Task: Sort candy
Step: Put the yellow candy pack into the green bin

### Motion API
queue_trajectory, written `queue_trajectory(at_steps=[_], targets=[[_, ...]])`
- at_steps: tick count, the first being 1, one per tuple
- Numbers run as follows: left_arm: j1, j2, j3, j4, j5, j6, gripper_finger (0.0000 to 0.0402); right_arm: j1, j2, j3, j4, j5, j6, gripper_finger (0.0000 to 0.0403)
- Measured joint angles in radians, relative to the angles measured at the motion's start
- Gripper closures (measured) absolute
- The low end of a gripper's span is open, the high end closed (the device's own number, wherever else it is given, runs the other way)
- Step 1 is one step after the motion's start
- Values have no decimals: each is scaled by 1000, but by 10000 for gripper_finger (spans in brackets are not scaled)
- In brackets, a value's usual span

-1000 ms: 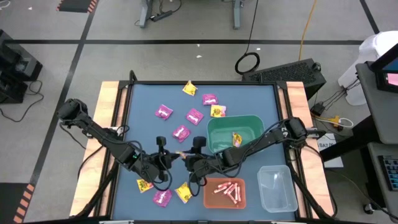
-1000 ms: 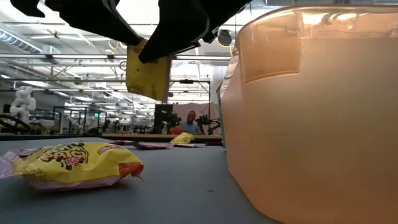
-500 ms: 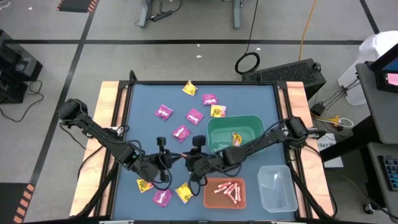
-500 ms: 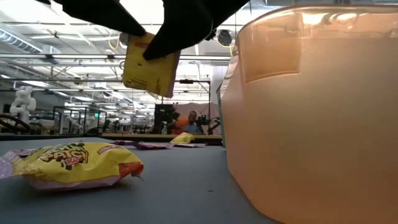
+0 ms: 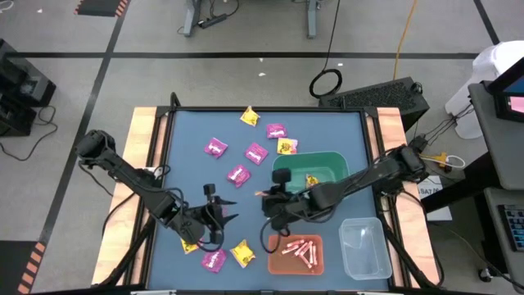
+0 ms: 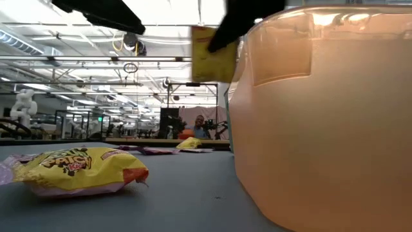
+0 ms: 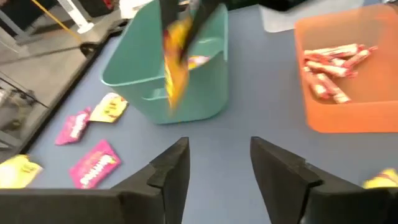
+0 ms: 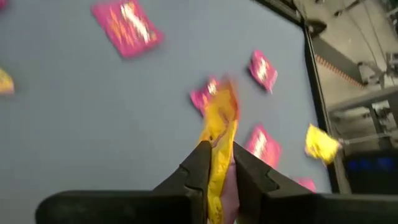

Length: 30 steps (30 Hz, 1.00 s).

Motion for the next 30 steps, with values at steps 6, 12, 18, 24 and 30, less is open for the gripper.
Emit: queue_trajectory(at_steps=[6, 12, 18, 24, 30], targets=[[-50, 0, 0, -4, 41, -99, 221, 5, -105, 0, -266, 0, 91, 364], [-93, 0, 0, -74, 44, -228, 221, 6, -171, 0, -394, -4, 130, 364], [-120, 0, 0, -183, 44, -389, 221, 7, -190, -24, -417, 0, 138, 364], [-157, 0, 0, -287, 61, -524, 221, -11, -190, -161, -379, -2, 178, 364], [-207, 0, 0, -296, 127, -546, 221, -26, -189, -296, -352, 18, 248, 364]])
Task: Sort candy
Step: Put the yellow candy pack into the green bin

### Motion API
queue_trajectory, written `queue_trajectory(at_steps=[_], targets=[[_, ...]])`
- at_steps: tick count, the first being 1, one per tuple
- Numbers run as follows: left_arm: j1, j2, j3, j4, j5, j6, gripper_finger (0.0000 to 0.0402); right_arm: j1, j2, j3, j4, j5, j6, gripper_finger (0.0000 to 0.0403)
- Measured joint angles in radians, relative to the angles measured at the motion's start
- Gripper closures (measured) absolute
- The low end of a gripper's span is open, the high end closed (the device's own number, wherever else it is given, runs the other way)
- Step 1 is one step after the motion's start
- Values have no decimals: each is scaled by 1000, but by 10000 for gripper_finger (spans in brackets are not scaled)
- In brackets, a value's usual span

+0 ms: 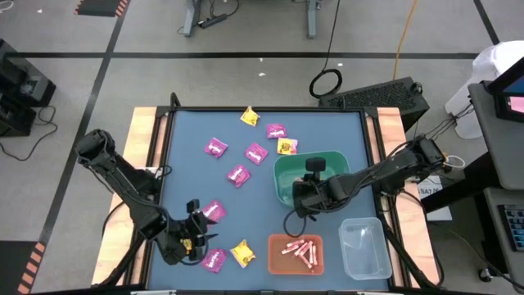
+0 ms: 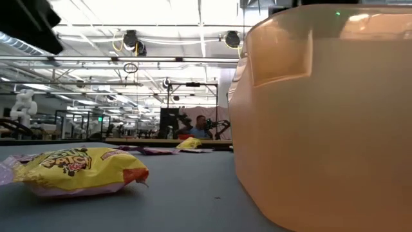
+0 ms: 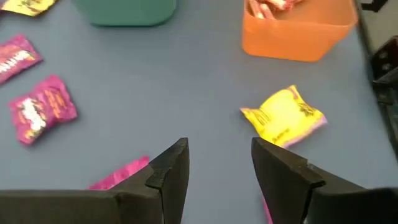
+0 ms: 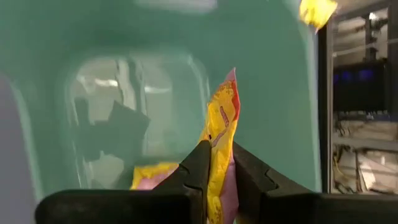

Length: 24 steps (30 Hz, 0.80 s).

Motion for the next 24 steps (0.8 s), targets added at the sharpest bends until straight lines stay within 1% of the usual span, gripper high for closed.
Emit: queue_trajectory(at_steps=[6, 9, 11, 14, 16, 21, 24], targets=[[-46, 0, 0, -65, 0, -101, 221, -1, 0, -66, 43, 1, 18, 364], [-70, 0, 0, -115, 2, -161, 221, -6, 0, -69, 68, 0, 15, 364], [-83, 0, -1, -155, 21, -201, 221, -9, 0, -69, 67, -2, 15, 359], [-98, 0, -19, -196, 43, -270, 221, -15, 0, -69, 67, -11, 15, 340], [-107, 0, -40, -195, 61, -305, 221, -21, 0, -69, 69, -26, 16, 324], [-121, 0, -89, -194, 127, -396, 221, -21, 0, -68, 65, -24, 5, 282], [-129, 0, -96, -192, 159, -419, 221, -19, 0, -44, 6, -25, 23, 263]])
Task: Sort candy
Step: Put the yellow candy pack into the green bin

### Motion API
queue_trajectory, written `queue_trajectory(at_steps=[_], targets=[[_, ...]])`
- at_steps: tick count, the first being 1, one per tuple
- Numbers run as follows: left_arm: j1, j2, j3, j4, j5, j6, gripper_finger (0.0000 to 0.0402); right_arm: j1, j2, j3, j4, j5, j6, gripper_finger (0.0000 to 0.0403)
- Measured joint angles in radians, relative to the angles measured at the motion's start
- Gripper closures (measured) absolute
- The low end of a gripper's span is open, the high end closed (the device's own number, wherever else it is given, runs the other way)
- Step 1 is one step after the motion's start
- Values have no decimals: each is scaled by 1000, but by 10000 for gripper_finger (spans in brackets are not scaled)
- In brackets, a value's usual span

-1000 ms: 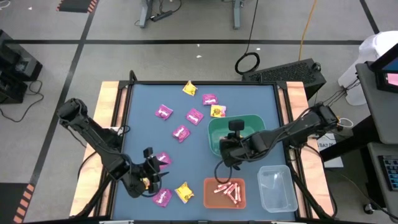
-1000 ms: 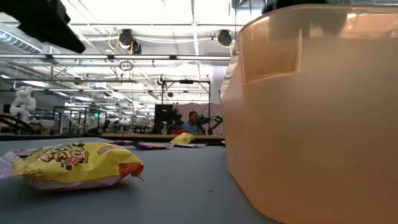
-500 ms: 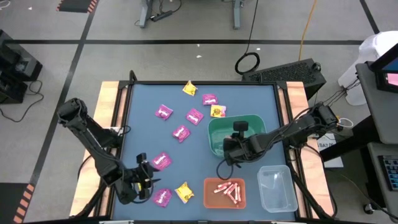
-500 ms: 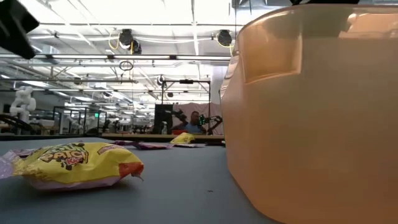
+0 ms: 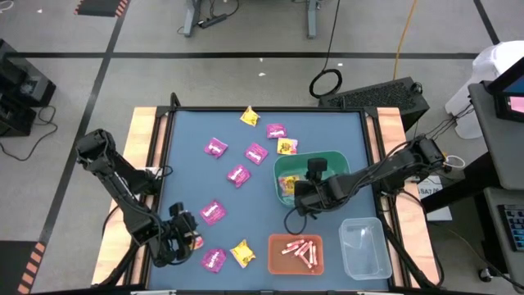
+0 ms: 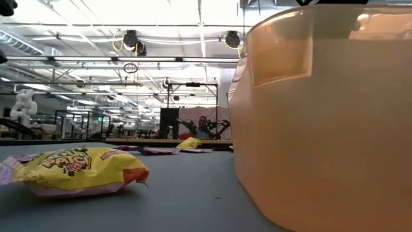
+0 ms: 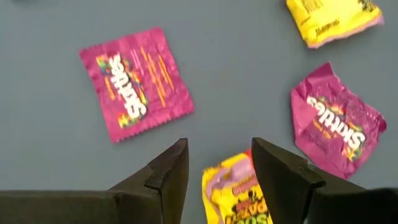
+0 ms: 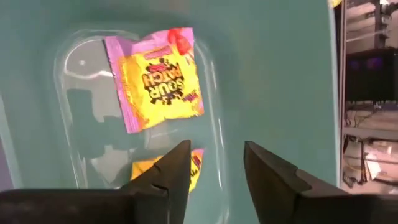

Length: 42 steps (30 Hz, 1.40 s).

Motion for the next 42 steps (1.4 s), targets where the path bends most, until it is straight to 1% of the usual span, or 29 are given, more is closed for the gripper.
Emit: queue_trajectory(at_steps=[4, 8, 15, 18, 22, 25, 33, 37, 39, 42], targets=[[-10, 0, 0, 7, 23, -6, 221, 23, 0, 65, -110, 1, 102, 251], [-23, 0, 0, 29, 38, -7, 221, 76, 0, 136, -179, -1, 194, 250], [-50, 0, -3, 54, 67, -33, 221, 196, 0, 230, -183, 3, 224, 250], [-63, 0, -38, 78, 69, -55, 221, 237, 0, 242, -167, 4, 238, 250], [-75, 1, -95, 150, 87, -60, 221, 278, 0, 243, -150, 4, 256, 250], [-77, 0, -129, 182, 93, -60, 221, 293, 0, 243, -133, 5, 255, 250], [-76, 0, -176, 195, 90, -60, 221, 296, 0, 243, -113, 12, 248, 250], [-76, 0, -185, 199, 88, -59, 224, 296, 0, 243, -93, 35, 227, 250], [-76, 0, -186, 213, 88, -52, 235, 296, 0, 243, -77, 34, 211, 250], [-76, 0, -186, 237, 76, -16, 272, 296, 0, 243, -58, 34, 191, 250]])
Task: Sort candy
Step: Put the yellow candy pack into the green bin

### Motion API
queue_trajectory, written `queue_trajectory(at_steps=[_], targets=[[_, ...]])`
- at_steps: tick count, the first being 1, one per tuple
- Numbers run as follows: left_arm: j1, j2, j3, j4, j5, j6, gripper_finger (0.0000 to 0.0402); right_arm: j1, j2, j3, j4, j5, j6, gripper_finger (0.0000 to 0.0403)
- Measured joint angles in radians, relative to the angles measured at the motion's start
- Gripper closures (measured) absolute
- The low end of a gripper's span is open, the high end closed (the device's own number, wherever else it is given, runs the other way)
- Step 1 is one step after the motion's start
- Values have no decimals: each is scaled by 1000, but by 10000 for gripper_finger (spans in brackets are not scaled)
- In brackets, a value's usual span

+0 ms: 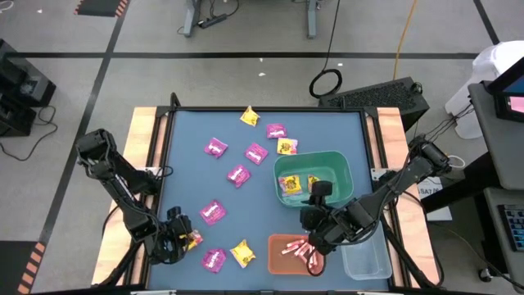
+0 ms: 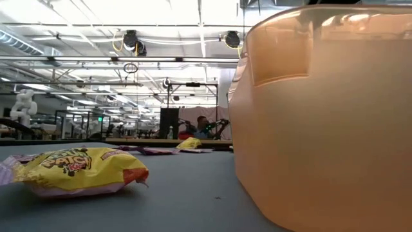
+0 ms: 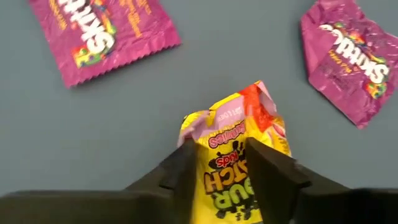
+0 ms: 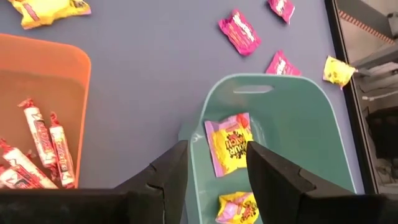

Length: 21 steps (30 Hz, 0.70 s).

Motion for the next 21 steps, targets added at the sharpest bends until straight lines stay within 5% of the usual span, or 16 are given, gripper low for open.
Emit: queue_trajectory(at_steps=[5, 10, 15, 21], targets=[[0, 1, 17, 2, -13, 39, 345, 0, 0, 0, 62, 0, -35, 250], [0, 1, 47, 6, -37, 98, 393, 0, 0, 0, 331, -29, -170, 250], [11, 1, 109, -2, -97, 191, 391, 1, 0, -39, 653, -91, -381, 250], [62, -7, 231, 1, -237, 474, 388, -9, 75, -100, 1173, -236, -601, 250]])
